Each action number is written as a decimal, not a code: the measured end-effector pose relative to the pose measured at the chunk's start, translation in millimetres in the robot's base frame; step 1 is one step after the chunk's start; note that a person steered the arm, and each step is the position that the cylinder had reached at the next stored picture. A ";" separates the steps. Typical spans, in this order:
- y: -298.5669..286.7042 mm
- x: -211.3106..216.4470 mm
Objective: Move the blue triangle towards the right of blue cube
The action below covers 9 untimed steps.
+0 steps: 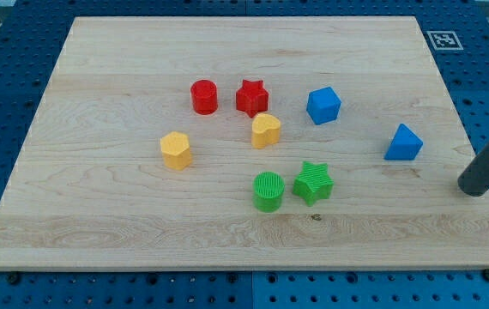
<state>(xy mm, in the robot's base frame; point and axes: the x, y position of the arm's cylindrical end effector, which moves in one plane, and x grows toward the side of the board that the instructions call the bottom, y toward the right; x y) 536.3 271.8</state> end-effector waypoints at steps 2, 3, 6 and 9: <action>-1.1 -20.6; -11.6 -27.9; -51.5 -29.2; -69.6 -39.7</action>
<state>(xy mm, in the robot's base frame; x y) 496.6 202.2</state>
